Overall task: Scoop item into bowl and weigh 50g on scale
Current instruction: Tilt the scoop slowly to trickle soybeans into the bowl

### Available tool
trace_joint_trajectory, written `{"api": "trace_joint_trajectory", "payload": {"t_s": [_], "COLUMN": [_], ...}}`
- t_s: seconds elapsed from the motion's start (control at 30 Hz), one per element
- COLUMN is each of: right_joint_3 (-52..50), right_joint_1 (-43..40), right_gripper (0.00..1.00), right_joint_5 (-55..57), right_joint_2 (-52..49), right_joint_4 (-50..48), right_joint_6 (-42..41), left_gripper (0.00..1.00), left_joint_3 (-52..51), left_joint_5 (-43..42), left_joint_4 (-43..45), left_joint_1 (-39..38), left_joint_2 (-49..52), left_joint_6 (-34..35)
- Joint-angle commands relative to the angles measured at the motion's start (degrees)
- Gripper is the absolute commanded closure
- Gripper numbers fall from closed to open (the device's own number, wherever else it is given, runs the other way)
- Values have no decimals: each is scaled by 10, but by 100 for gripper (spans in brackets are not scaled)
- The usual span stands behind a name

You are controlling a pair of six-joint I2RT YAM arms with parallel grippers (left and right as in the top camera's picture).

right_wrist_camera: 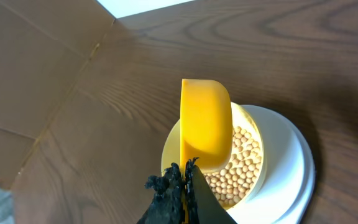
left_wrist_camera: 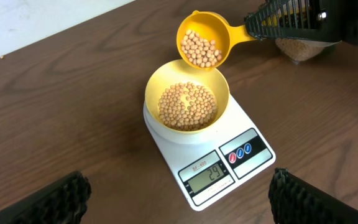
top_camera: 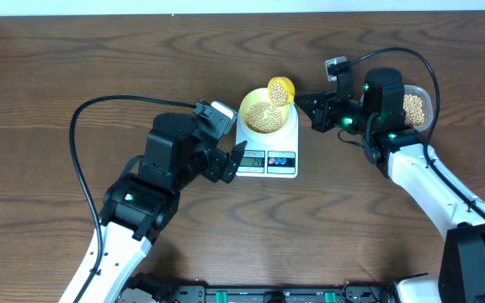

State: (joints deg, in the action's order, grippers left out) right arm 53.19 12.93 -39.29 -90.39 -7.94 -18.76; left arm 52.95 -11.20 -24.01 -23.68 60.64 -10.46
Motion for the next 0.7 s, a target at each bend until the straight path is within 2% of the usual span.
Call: {"api": "trace_joint_trajectory", "payload": {"t_s": [0.0,0.3,0.67], "right_joint_3": [3,3,3], "right_joint_1": [3,4,26], "right_gripper": [99,99,99], "right_joint_5": [0,-1,0], "right_joint_2": [-7,-17,-17], "right_joint_4": [0,7,11], "right_joint_6": [40,53,177], "left_gripper": [6,6,7], "left_joint_3": [-2,-2,-2], "left_joint_5": [8,8,8], "left_joint_4": [0,0,0], "left_joint_1": [2,2,2], "left_joint_2": [-3,-3,-3], "left_joint_6": [5,5,5]}}
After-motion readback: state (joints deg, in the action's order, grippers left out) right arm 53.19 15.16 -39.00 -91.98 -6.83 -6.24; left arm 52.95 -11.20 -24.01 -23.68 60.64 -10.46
